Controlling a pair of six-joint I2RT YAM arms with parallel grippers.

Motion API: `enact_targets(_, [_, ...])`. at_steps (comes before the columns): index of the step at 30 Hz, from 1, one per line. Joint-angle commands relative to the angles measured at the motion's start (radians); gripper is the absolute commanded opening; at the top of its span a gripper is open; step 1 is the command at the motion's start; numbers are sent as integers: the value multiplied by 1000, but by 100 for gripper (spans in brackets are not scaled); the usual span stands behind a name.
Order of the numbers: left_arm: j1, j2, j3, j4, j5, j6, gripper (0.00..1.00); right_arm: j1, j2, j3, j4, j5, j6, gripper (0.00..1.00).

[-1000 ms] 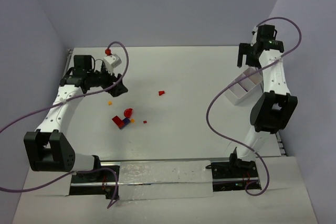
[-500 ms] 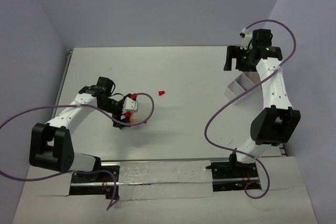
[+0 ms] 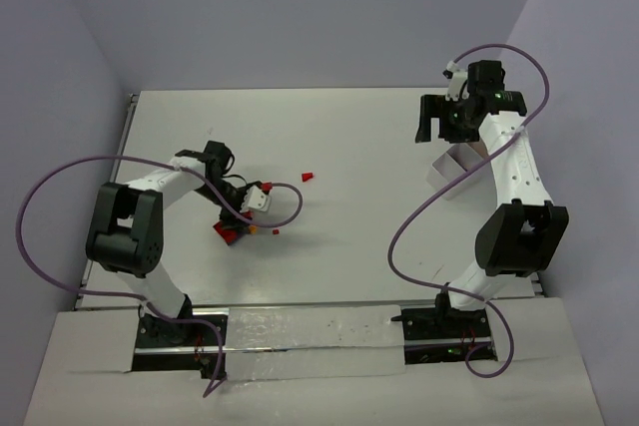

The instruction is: Sort the legos into containers by color

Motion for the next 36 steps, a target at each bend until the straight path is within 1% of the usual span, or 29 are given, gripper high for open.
enact_targets(1, [-32,21,29,31,-21,13,70,5,-2,-1,0,-4,-11,100])
enact_targets(3, [-41,26,26,48,-40,-15,66,5,5,4,-1,-2,-11,100])
enact_targets(8, [-46,20,-2,68,-75,-32,56,5,26,12,-4,-6,-16,100])
enact_targets(10, [-46,13,-18,83,-87,-32,55,5,27,11,-3,-10,-16,100])
enact_targets(18, [-49,18,-48,112,-130,-35,55,5,25,-5,0,-7,-24,100])
enact_targets(23, [-50,4,-70,135,-123,-42,51,5,27,-16,3,-6,-25,100])
enact_targets(30, [-57,14,-54,123,-117,-74,46,5,29,-25,7,-10,-22,100])
enact_targets(36, [-64,-8,-77,137,-101,-66,51,5,28,-34,8,-14,-24,100])
